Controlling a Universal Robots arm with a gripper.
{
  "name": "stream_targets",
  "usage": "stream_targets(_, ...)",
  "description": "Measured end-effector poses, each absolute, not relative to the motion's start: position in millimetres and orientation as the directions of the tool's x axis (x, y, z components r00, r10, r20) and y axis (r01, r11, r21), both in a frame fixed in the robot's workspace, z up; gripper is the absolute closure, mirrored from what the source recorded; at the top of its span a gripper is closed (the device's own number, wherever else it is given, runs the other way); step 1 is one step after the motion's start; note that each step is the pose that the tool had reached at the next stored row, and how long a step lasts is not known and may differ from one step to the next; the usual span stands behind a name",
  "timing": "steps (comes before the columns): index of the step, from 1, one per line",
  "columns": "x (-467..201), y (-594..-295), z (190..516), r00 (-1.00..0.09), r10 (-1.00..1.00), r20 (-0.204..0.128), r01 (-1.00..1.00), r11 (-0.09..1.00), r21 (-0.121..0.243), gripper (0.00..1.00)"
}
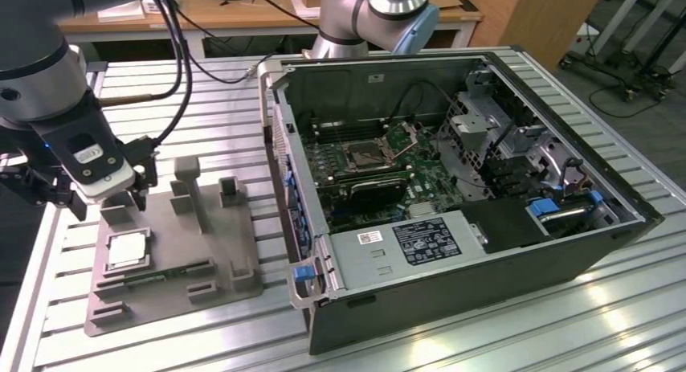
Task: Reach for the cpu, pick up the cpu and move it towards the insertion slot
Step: 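Pick up the cpu and move it towards the insertion slot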
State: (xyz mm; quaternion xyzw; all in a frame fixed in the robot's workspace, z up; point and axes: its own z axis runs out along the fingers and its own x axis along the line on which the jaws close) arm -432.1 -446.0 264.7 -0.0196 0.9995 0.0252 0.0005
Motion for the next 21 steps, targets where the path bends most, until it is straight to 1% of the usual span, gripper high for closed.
stream_targets(21,-432.1,-449.2,258.0,-0.999,-0.039,-0.002,-0.039,0.998,0.051,0.29)
